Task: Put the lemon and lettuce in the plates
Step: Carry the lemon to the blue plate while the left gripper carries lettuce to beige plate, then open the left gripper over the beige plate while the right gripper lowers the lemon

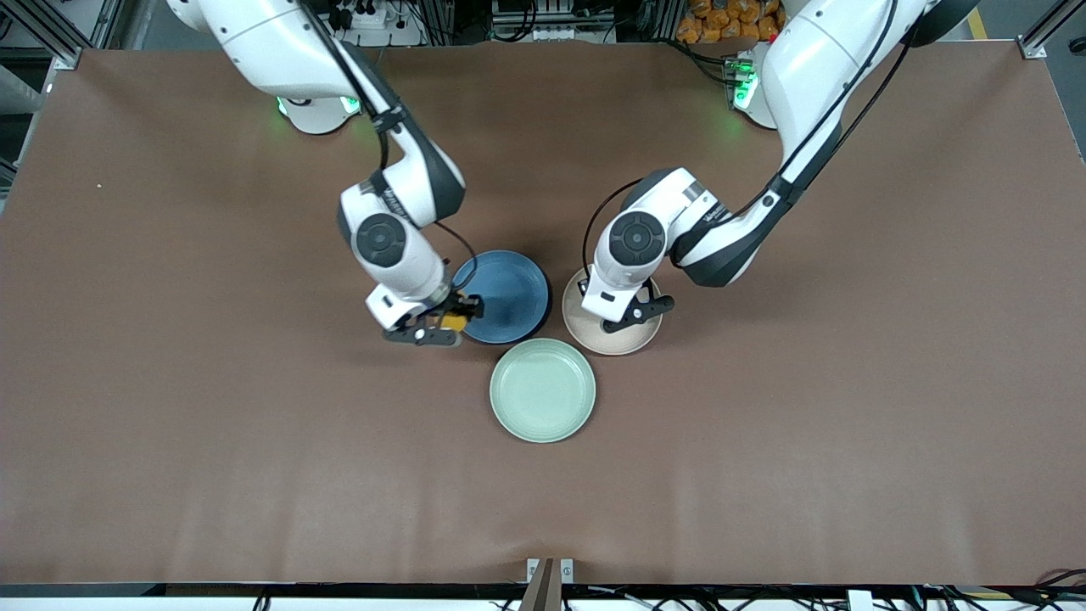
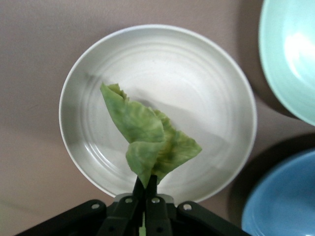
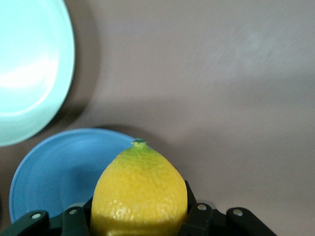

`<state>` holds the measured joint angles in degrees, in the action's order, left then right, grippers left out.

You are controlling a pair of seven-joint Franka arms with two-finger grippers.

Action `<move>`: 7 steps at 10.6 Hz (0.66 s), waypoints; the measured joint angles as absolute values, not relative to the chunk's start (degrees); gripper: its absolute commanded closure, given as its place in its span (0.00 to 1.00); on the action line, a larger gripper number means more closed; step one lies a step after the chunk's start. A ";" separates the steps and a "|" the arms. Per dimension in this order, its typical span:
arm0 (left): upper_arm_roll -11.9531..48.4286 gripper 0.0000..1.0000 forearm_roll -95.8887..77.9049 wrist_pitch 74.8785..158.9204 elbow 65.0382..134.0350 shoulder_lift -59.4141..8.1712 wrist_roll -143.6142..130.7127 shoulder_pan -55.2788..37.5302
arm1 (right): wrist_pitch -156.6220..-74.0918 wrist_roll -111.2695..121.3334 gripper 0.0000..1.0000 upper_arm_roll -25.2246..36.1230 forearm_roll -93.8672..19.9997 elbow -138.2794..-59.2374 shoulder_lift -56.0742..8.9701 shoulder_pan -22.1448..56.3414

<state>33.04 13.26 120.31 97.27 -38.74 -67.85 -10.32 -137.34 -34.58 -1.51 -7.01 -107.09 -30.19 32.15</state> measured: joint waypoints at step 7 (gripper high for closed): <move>32.85 0.00 13.99 114.63 93.03 -29.39 -44.77 0.05 | -142.46 -35.96 0.00 -3.31 -4.32 -107.04 -35.55 34.33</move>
